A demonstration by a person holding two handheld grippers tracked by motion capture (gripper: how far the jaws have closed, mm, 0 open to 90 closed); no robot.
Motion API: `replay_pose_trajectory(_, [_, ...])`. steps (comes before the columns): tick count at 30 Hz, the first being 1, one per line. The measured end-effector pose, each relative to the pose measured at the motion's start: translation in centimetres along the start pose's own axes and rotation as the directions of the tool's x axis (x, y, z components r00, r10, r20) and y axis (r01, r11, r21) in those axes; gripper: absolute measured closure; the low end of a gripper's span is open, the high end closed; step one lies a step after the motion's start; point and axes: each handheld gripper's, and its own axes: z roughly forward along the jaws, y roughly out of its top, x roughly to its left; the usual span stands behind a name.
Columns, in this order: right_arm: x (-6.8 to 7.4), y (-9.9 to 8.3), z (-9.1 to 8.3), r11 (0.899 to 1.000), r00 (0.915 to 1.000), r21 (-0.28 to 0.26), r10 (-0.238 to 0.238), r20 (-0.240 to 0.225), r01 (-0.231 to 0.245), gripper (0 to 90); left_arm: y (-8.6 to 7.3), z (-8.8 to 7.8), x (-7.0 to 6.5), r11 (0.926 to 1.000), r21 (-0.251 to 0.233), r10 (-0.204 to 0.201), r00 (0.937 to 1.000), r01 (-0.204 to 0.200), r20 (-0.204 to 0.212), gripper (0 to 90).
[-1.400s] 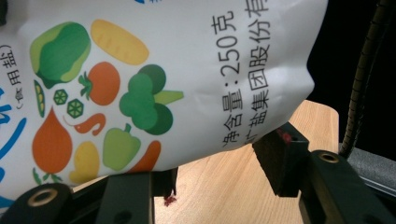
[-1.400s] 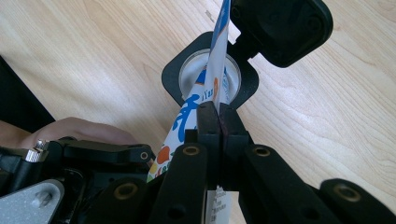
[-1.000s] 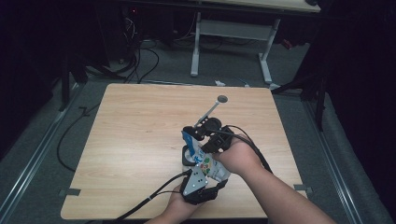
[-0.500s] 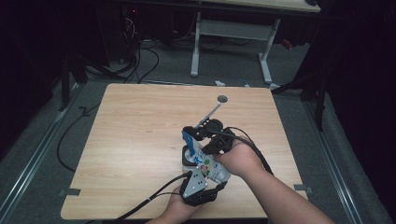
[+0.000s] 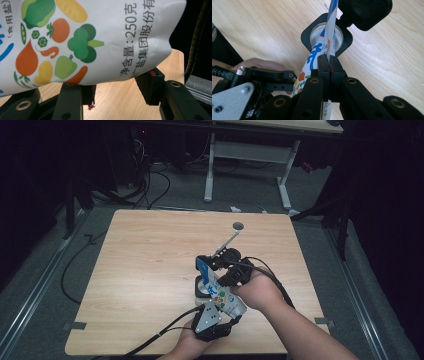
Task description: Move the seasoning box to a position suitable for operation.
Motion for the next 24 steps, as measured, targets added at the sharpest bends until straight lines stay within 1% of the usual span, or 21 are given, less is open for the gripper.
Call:
replay_pose_trajectory(5, [0.1, 0.0, 0.0, 1.000, 1.0000, 0.003, -0.002, -0.002, 0.002, 89.9, -0.2, -0.1, 0.1, 1.0000, 0.002, 0.000, 1.0000, 0.000, -0.002, 53.7])
replay_pose_trajectory(9, [0.2, 0.0, 0.1, 1.000, 0.9999, 0.006, 0.009, -0.003, -0.009, 89.9, -0.4, -0.1, 0.1, 1.0000, 0.005, 0.001, 1.0000, -0.001, 0.001, 53.8])
replay_pose_trajectory(11, [0.2, -0.2, 0.1, 1.000, 1.0000, 0.005, 0.000, 0.000, 0.000, 89.8, -0.5, -0.1, 0.1, 1.0000, 0.006, 0.006, 1.0000, -0.006, 0.004, 53.8])
replay_pose_trajectory(13, [0.2, -0.3, 0.1, 1.000, 1.0000, 0.002, 0.001, -0.003, -0.001, 89.8, -0.6, -0.1, 0.1, 1.0000, 0.006, 0.002, 1.0000, -0.002, 0.003, 53.9])
replay_pose_trajectory(17, [0.2, -0.5, -0.1, 1.000, 1.0000, -0.003, 0.006, -0.004, -0.006, 89.8, -0.8, -0.2, 0.2, 0.9999, 0.012, -0.001, 1.0000, 0.001, 0.002, 53.9])
replay_pose_trajectory(18, [0.2, -0.6, -0.1, 1.000, 0.9998, -0.001, 0.017, -0.006, -0.017, 89.8, -0.8, -0.2, 0.2, 0.9999, 0.015, 0.000, 1.0000, 0.000, 0.001, 53.9])
replay_pose_trajectory(22, [0.2, -0.7, -0.1, 1.000, 0.9999, -0.005, 0.009, -0.006, -0.009, 89.8, -1.0, -0.1, 0.2, 0.9998, 0.022, 0.000, 1.0000, 0.000, -0.005, 53.9])
replay_pose_trajectory(23, [0.3, -0.8, -0.1, 1.000, 0.9997, -0.003, 0.022, -0.007, -0.022, 89.8, -1.0, -0.1, 0.2, 0.9997, 0.025, 0.001, 1.0000, -0.001, -0.005, 53.9])
replay_pose_trajectory(24, [0.2, -0.8, -0.1, 1.000, 0.9999, -0.004, 0.010, -0.006, -0.010, 89.8, -1.1, -0.1, 0.2, 0.9996, 0.028, 0.002, 1.0000, -0.002, -0.006, 53.9])
